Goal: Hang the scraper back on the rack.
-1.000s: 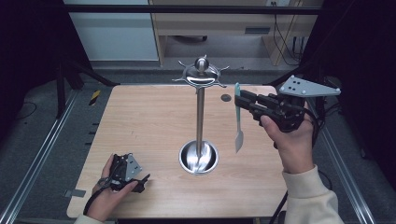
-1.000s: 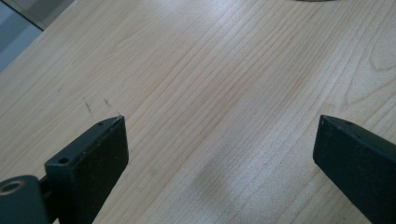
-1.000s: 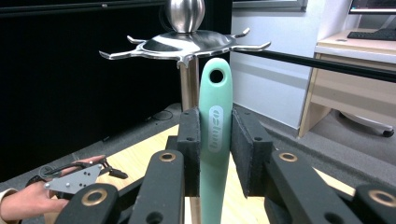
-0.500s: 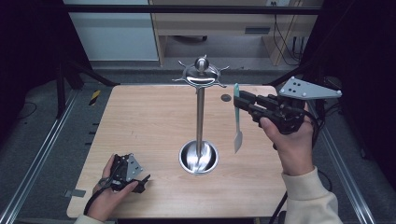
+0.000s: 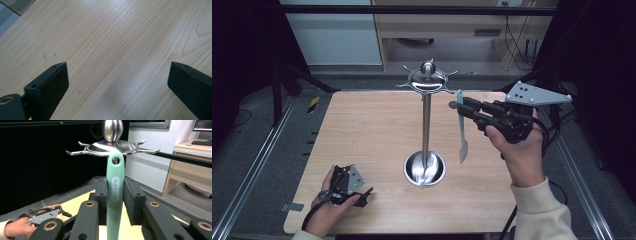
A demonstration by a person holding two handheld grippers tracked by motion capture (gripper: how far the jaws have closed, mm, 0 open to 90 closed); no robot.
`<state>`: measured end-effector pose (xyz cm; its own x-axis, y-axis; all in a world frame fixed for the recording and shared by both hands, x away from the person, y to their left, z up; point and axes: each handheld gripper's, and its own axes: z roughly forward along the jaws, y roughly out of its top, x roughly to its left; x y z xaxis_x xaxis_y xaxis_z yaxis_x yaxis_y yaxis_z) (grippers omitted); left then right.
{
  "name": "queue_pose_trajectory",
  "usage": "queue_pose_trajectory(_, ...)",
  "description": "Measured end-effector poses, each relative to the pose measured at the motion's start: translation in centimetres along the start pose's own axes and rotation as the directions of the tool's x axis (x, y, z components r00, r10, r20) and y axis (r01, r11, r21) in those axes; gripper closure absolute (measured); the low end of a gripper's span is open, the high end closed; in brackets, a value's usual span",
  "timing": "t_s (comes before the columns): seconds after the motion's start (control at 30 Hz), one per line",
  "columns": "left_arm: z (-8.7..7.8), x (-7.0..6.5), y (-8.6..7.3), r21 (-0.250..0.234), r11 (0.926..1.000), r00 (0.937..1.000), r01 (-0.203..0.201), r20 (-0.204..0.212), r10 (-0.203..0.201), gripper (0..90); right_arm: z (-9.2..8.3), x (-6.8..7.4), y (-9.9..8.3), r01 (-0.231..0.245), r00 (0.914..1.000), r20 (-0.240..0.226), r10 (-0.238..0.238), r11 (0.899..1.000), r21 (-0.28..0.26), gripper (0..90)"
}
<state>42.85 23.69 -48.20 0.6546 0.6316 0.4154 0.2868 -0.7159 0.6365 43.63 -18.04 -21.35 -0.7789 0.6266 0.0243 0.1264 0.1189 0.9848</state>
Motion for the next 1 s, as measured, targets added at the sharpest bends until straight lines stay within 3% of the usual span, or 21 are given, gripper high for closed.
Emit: queue_pose_trajectory(1.0, 0.0, 0.0, 0.0, 0.003, 1.0, 1.0, -0.002, 0.006, 0.002, 3.1, 1.7, 0.2, 0.1, -0.009, 1.0, 0.0, 0.009, 1.0, 0.016, 74.1)
